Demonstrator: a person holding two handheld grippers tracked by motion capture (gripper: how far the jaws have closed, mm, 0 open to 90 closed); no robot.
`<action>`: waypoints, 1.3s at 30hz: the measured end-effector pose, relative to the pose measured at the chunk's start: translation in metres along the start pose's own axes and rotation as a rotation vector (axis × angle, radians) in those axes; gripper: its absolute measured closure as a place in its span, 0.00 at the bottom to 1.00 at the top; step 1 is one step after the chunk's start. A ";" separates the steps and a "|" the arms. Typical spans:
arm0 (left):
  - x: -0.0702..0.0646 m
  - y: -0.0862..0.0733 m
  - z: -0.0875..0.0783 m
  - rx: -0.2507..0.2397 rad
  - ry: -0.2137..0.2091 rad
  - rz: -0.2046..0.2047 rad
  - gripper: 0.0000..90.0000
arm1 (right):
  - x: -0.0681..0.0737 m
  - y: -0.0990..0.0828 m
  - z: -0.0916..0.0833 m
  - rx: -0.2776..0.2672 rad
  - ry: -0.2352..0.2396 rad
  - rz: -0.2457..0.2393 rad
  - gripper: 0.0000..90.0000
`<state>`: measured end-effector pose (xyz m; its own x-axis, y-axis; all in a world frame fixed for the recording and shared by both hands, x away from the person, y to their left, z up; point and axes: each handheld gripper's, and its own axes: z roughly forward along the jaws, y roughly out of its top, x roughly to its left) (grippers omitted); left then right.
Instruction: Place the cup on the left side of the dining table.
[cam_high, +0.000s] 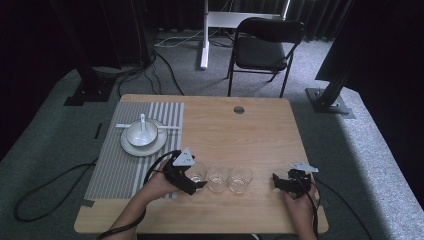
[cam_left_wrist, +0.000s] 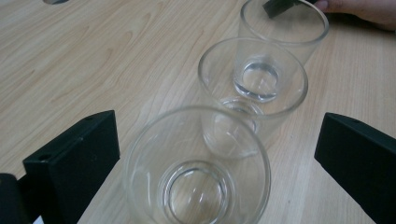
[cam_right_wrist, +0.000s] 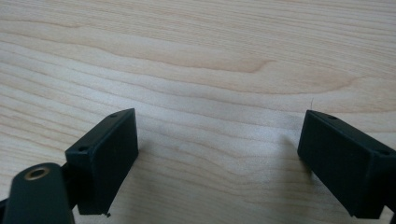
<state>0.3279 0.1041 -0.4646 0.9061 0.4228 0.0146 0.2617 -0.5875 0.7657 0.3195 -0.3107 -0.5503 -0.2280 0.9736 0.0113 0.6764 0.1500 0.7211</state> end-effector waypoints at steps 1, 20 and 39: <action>0.000 0.001 0.001 0.000 -0.005 -0.001 0.00 | 0.000 0.000 0.000 0.000 0.000 0.000 0.13; -0.018 0.029 0.033 0.042 -0.064 0.056 0.00 | 0.000 0.000 0.000 0.000 0.000 0.000 0.13; -0.036 0.059 0.065 0.091 -0.100 0.110 0.00 | 0.000 0.000 0.000 0.001 0.000 -0.001 0.13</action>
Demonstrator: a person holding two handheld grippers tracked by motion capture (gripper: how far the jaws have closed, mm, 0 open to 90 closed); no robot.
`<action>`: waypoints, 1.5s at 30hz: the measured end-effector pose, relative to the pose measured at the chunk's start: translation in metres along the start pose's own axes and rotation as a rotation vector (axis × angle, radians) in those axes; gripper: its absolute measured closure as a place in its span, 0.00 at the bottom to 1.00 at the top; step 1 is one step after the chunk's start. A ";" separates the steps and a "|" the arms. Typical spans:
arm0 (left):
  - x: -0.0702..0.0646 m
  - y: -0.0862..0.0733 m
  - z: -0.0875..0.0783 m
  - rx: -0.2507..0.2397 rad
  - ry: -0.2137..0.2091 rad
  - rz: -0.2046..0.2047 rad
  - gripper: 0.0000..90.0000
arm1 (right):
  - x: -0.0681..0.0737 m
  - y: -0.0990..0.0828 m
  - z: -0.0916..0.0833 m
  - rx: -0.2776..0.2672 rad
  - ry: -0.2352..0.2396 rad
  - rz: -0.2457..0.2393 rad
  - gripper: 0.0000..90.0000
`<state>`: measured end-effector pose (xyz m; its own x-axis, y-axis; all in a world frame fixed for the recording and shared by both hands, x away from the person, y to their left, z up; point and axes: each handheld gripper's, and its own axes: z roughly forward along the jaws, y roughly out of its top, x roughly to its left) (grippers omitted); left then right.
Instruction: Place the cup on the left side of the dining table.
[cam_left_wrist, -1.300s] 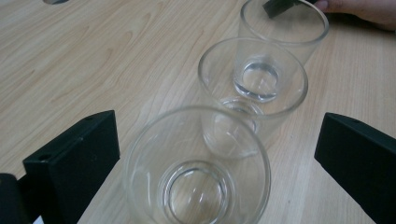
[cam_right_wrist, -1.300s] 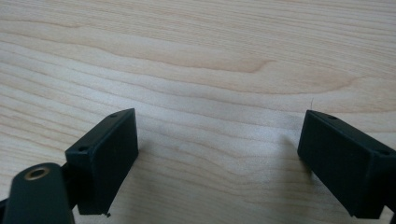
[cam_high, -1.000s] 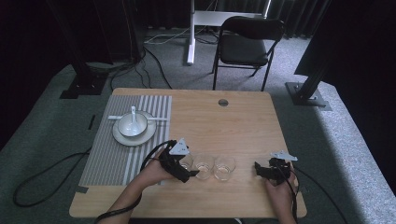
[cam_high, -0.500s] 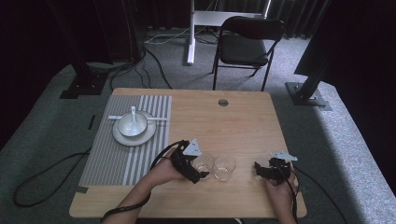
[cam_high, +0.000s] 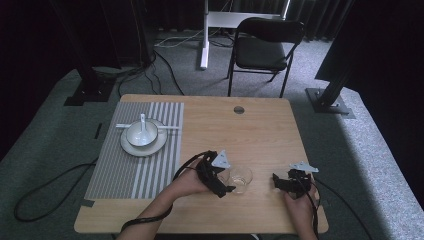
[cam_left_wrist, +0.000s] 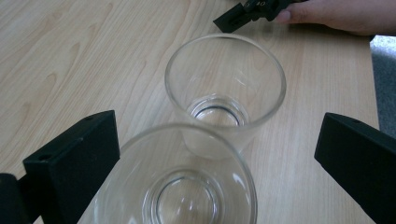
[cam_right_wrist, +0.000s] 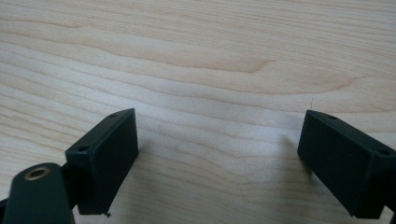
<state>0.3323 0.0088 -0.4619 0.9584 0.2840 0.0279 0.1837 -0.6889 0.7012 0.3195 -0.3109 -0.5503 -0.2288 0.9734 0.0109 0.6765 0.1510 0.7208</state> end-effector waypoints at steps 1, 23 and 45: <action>-0.001 0.002 0.001 0.008 0.002 0.004 0.00 | 0.000 0.000 0.000 0.000 0.000 0.001 0.13; -0.006 0.030 0.033 0.138 0.019 0.039 0.03 | 0.000 0.000 0.000 -0.001 0.000 0.002 0.13; -0.010 0.035 0.051 0.238 0.046 0.006 0.20 | 0.000 0.000 0.000 -0.001 0.000 0.001 0.13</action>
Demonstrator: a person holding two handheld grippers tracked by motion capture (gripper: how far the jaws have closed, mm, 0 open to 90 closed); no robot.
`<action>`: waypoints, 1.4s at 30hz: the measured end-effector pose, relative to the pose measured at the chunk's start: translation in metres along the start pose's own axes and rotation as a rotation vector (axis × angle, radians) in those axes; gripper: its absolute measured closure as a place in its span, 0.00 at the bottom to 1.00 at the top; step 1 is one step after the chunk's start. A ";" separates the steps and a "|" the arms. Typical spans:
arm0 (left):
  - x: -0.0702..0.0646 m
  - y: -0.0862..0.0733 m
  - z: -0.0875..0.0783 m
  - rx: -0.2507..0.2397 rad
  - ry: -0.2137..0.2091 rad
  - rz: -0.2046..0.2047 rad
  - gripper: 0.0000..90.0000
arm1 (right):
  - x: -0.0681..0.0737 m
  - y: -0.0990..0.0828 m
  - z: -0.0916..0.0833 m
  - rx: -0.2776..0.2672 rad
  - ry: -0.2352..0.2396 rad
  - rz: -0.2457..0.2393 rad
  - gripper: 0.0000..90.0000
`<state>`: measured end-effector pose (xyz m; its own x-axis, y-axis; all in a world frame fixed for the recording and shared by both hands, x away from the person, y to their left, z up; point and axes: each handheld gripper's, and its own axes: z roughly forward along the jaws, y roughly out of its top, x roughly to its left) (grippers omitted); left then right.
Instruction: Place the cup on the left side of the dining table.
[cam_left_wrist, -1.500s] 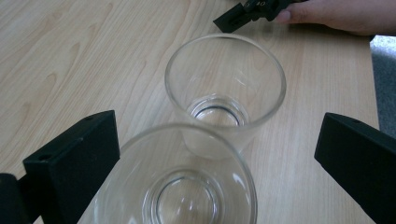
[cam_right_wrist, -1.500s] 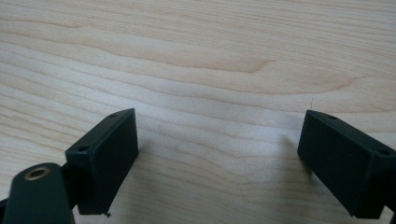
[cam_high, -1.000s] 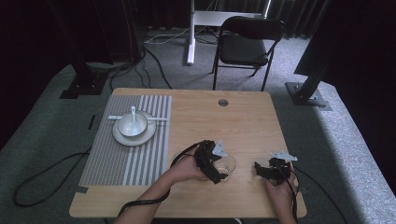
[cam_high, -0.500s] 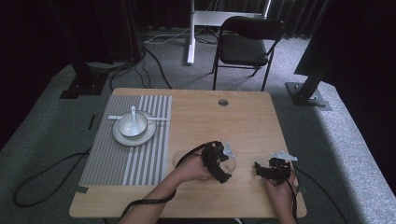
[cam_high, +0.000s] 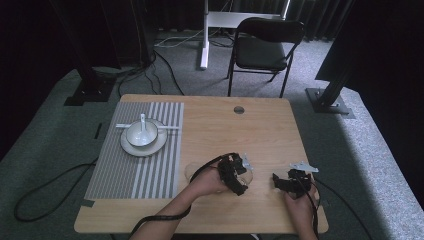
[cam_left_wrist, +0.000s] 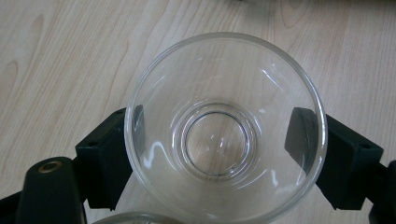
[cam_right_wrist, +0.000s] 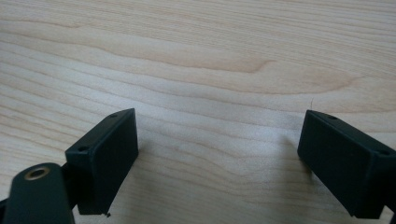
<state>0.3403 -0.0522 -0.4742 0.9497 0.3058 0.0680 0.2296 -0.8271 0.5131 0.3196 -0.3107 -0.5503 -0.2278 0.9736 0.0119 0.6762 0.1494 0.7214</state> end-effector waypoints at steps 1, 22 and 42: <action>0.000 0.000 0.000 0.001 -0.002 0.003 0.20 | 0.000 0.000 0.000 0.000 0.000 0.001 0.13; -0.006 0.005 -0.002 -0.025 -0.017 -0.004 0.21 | 0.000 0.000 0.000 0.000 0.000 0.001 0.13; 0.006 0.026 -0.045 -0.099 0.050 0.000 0.21 | 0.000 0.000 0.000 0.001 0.001 0.000 0.13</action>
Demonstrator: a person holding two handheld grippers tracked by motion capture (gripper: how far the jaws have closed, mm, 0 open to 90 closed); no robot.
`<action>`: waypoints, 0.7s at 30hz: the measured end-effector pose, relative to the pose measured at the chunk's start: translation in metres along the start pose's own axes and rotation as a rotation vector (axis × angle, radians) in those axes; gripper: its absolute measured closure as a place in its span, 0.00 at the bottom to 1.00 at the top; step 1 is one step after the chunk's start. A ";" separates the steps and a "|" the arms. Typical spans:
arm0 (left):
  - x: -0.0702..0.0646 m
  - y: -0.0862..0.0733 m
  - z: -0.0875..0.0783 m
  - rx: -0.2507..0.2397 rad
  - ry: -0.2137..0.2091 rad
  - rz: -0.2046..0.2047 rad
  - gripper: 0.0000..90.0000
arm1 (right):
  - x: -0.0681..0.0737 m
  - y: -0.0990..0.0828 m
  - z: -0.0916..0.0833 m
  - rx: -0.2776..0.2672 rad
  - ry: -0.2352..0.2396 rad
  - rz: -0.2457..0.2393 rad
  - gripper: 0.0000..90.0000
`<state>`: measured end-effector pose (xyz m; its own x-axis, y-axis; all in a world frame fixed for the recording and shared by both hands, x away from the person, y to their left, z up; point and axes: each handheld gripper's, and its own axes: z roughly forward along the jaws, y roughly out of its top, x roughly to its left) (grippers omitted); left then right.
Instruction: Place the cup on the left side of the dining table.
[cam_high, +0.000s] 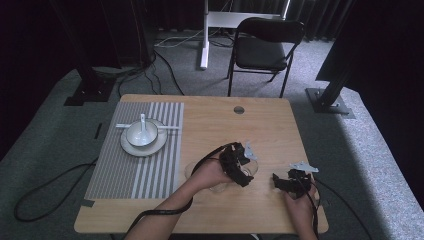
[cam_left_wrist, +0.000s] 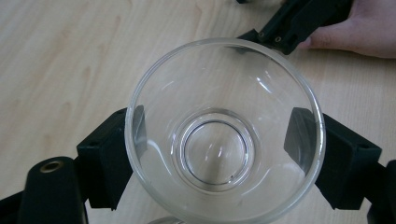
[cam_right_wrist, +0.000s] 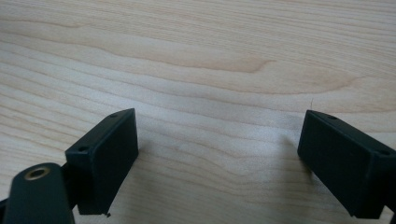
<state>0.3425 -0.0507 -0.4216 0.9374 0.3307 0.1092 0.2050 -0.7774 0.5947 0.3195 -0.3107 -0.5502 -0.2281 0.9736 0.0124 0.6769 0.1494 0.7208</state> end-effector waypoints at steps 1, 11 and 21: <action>0.005 0.000 -0.005 -0.013 0.008 -0.011 0.21 | 0.000 0.000 0.000 0.000 0.000 -0.003 0.13; 0.031 -0.008 -0.027 -0.057 0.059 -0.080 0.21 | 0.000 0.000 0.000 -0.001 -0.001 -0.003 0.13; 0.052 -0.019 -0.054 -0.069 0.131 -0.123 0.21 | 0.000 0.000 0.000 -0.001 -0.001 -0.003 0.13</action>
<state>0.3720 0.0102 -0.3846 0.8610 0.4911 0.1323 0.2918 -0.6900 0.6623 0.3196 -0.3109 -0.5503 -0.2291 0.9734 0.0098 0.6756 0.1517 0.7215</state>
